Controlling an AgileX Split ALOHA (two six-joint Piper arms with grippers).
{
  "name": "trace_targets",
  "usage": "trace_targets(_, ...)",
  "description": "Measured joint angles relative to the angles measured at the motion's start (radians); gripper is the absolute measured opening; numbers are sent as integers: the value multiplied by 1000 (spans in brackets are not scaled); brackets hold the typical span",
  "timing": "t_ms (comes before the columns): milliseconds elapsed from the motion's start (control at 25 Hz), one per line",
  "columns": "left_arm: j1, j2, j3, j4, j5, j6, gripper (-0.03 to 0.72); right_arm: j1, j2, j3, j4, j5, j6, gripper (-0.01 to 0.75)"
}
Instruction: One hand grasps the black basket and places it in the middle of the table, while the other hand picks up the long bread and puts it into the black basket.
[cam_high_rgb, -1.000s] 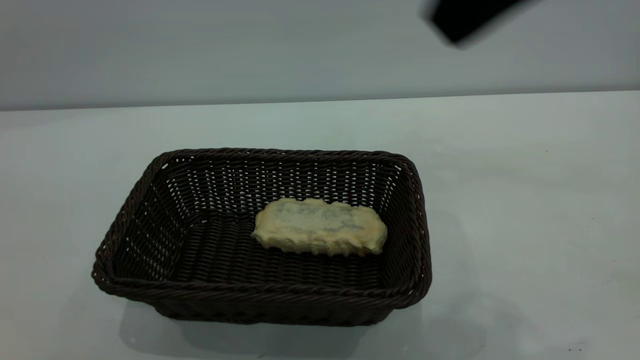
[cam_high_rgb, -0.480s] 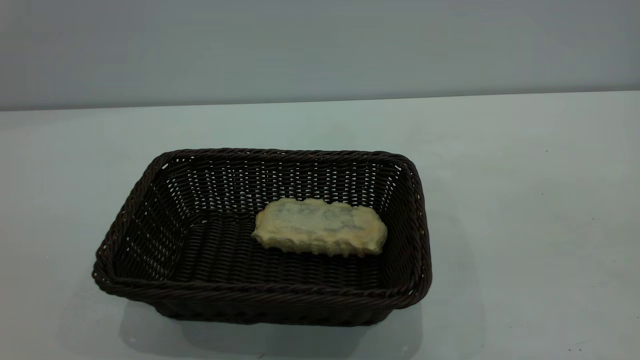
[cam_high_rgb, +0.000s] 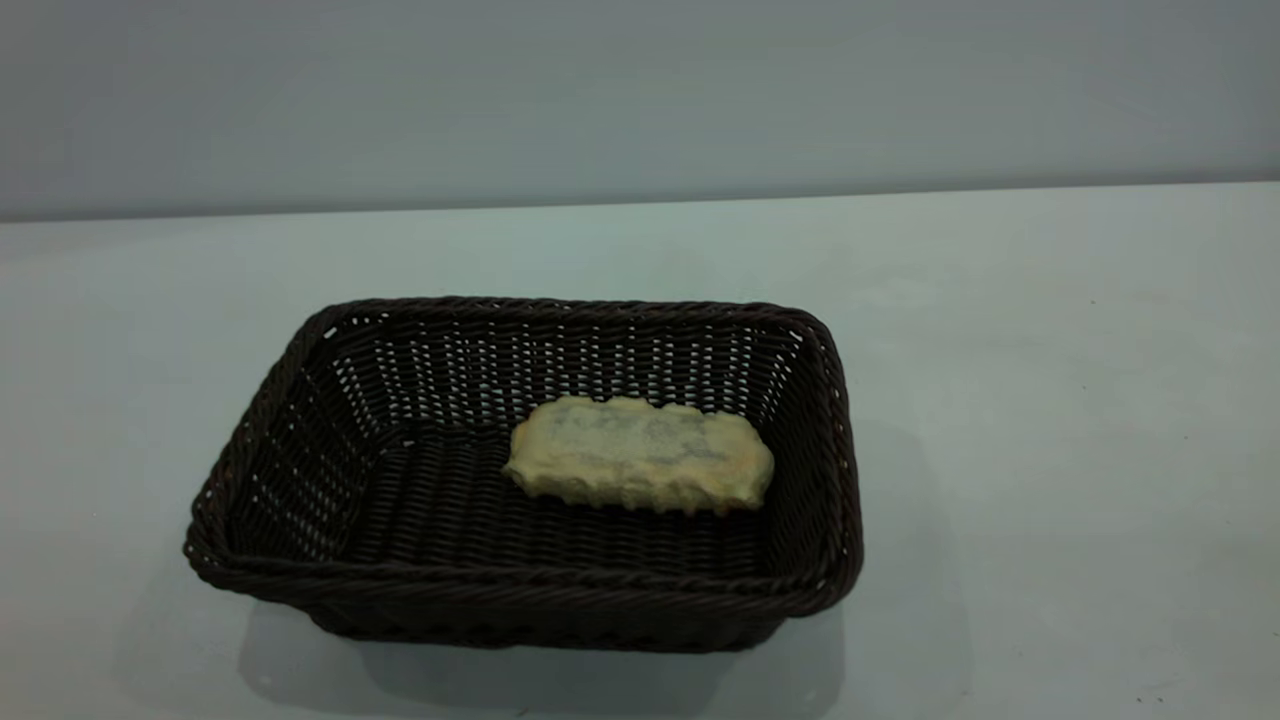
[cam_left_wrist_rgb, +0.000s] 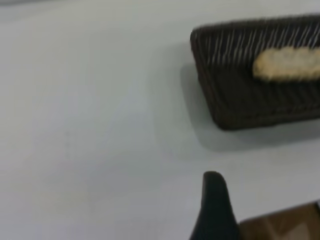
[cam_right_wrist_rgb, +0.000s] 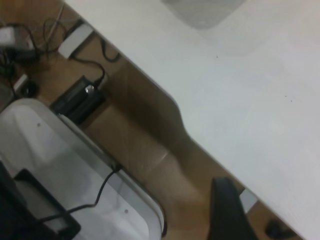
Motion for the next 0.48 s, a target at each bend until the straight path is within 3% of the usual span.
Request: trace_targets(480, 0, -2, 67, 17, -25, -19, 586, 0, -272, 16, -58, 21, 39, 427)
